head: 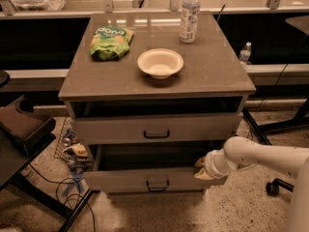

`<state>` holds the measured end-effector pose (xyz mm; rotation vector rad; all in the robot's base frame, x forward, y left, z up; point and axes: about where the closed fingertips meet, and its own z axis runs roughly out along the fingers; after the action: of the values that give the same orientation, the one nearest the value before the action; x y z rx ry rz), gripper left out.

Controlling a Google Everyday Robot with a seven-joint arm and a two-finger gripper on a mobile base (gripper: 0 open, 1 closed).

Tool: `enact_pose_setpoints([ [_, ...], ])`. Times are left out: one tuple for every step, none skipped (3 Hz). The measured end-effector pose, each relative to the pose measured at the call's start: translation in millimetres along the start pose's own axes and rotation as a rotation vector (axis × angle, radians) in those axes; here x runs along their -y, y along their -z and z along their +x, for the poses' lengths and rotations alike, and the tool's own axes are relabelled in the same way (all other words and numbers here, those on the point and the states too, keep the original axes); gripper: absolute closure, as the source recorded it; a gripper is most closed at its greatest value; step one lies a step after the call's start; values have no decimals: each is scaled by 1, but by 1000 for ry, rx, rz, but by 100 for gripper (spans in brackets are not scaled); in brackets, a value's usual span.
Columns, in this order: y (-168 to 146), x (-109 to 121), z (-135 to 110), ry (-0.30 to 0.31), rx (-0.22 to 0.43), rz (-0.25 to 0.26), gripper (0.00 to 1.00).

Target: Open middle drawer

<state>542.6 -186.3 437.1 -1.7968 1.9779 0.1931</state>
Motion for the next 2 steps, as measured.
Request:
enact_pose_setpoints([
  [14,-23,19,-42,-42,-33,100],
  [16,-26,21,-47,-46,-36,100],
])
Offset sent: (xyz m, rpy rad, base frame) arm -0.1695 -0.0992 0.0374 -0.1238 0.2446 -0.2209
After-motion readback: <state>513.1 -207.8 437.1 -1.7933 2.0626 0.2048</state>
